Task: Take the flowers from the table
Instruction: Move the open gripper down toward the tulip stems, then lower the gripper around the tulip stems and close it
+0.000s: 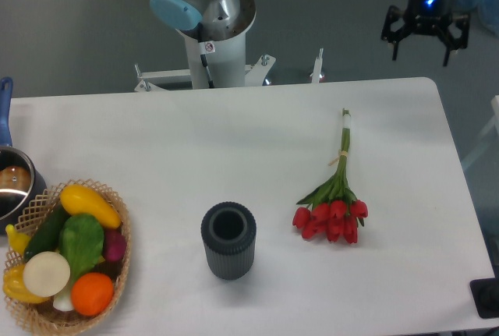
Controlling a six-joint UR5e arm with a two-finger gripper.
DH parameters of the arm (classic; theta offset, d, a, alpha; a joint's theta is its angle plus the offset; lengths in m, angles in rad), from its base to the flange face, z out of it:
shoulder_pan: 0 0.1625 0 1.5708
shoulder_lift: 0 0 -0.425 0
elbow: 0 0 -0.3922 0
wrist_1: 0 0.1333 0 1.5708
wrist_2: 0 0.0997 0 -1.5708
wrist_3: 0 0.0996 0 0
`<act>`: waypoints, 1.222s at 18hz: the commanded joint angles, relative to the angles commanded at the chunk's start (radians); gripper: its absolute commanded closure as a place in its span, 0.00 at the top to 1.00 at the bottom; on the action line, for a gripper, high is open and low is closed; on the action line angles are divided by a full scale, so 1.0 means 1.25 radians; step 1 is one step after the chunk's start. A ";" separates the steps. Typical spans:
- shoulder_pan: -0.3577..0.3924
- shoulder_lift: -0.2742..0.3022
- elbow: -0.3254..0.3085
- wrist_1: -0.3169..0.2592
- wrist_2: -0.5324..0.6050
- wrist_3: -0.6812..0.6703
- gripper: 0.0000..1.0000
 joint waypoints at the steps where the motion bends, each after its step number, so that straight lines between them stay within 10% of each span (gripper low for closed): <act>1: -0.016 -0.010 -0.001 0.000 -0.001 -0.016 1.00; 22: -0.162 -0.237 0.013 0.103 -0.015 -0.162 1.00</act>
